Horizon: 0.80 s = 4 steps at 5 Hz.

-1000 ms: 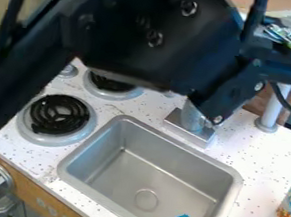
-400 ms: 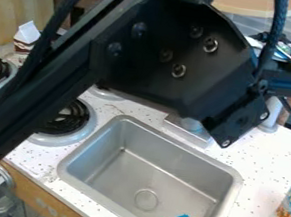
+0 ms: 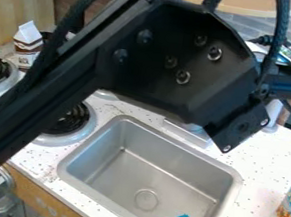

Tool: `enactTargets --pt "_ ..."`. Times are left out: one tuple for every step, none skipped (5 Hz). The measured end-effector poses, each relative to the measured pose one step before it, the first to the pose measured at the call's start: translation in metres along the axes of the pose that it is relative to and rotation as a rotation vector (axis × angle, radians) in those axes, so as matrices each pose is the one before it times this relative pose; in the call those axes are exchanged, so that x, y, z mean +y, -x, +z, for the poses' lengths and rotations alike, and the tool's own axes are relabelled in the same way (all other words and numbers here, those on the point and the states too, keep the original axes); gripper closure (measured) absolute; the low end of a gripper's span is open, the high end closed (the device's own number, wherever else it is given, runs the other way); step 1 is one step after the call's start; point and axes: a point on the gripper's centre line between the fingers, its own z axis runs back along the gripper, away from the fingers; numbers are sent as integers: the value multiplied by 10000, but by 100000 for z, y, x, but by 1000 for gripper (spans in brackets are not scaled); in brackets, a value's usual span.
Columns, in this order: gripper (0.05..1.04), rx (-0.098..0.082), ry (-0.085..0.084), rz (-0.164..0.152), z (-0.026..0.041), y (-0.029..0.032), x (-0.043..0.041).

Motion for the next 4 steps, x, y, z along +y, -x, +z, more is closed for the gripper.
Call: enactTargets --pt "84 -30 -67 69 -666 124 14" --pt "84 27 -45 81 -55 81 -7" --pt "84 38 -26 78 -63 104 39" --pt "83 298 -51 24 -892 1126 62"
